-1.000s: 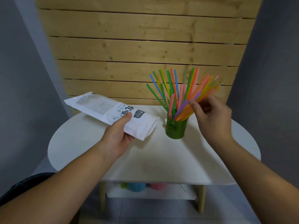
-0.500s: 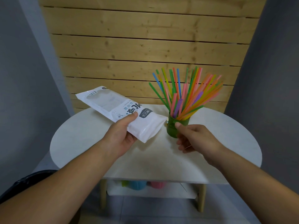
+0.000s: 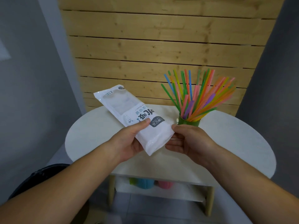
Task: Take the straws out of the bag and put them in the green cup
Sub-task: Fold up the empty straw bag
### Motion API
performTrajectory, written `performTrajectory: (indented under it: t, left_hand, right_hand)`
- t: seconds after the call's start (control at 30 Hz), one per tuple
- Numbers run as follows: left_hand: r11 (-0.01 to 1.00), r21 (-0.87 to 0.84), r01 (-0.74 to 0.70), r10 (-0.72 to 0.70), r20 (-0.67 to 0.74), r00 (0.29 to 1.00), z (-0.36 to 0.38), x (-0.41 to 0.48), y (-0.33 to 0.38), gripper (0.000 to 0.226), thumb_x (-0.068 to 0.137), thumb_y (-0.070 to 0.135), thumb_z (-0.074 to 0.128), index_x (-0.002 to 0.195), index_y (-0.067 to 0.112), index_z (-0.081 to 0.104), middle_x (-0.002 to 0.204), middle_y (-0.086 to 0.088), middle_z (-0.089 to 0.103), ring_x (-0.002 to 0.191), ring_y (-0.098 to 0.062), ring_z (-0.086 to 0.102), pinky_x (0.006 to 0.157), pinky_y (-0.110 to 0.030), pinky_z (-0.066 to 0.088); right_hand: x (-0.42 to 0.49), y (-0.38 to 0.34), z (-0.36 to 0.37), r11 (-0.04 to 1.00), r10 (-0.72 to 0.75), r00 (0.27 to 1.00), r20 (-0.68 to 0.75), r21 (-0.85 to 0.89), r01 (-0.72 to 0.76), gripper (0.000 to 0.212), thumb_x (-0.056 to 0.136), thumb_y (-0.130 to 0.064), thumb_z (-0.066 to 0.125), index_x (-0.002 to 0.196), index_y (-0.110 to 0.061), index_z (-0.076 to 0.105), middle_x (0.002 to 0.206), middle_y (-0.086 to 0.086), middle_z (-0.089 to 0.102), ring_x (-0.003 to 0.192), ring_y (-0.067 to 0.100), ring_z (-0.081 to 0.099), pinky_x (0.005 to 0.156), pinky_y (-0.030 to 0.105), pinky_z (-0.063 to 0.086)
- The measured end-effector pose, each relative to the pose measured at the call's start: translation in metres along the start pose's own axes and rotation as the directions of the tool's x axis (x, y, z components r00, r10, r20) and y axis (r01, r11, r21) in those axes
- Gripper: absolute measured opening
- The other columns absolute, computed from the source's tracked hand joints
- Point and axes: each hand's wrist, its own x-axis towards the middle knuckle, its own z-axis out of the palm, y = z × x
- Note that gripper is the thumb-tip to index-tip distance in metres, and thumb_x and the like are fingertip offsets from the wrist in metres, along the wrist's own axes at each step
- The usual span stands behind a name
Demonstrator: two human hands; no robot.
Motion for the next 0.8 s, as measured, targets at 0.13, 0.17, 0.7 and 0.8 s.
performTrajectory:
  t: [0.13,0.17,0.7,0.8]
  left_hand:
    - [1.000,0.014,0.008,-0.007,-0.077,0.997,-0.030,-0.033,-0.008,0.042,0.070,0.012,0.076,0.111,0.017,0.071,0.103,-0.007,0.079,0.081,-0.019,0.076,0.068,-0.031,0.063]
    - [1.000,-0.004,-0.013,0.013,-0.123,0.992,-0.040,-0.042,-0.010,0.048,0.067,0.009,0.076,0.115,0.015,0.070,0.105,-0.009,0.079,0.081,-0.019,0.076,0.067,-0.031,0.063]
    - [0.951,-0.309,-0.031,-0.180,-0.631,0.754,-0.208,-0.192,-0.079,0.025,0.102,0.024,0.052,0.122,0.012,0.060,0.081,-0.007,0.078,0.073,-0.021,0.075,0.060,-0.032,0.061]
    - [0.957,-0.288,0.030,-0.221,-0.659,0.719,-0.229,-0.197,-0.087,0.035,0.100,0.022,0.055,0.130,0.003,0.058,0.092,-0.012,0.075,0.086,-0.026,0.072,0.064,-0.035,0.061]
  right_hand:
    - [-0.002,0.012,0.035,0.999,-0.040,0.999,0.017,-0.016,0.040,0.012,0.100,-0.013,0.054,0.089,-0.008,0.053,0.074,0.015,0.070,0.059,0.026,0.071,0.056,0.033,0.061]
    - [-0.003,0.017,0.046,0.998,-0.050,0.999,0.022,-0.030,0.050,0.015,0.099,-0.011,0.055,0.085,-0.009,0.054,0.068,0.013,0.070,0.055,0.025,0.070,0.055,0.032,0.060]
    - [-0.037,0.127,0.190,0.964,0.083,0.985,0.151,-0.264,-0.040,0.018,0.096,-0.003,0.054,0.096,0.009,0.066,0.068,0.021,0.069,0.047,0.024,0.065,0.047,0.028,0.055]
    - [-0.030,0.147,0.206,0.941,0.165,0.976,0.141,-0.319,-0.113,0.019,0.098,-0.008,0.055,0.095,0.007,0.065,0.078,0.024,0.070,0.049,0.025,0.067,0.048,0.031,0.057]
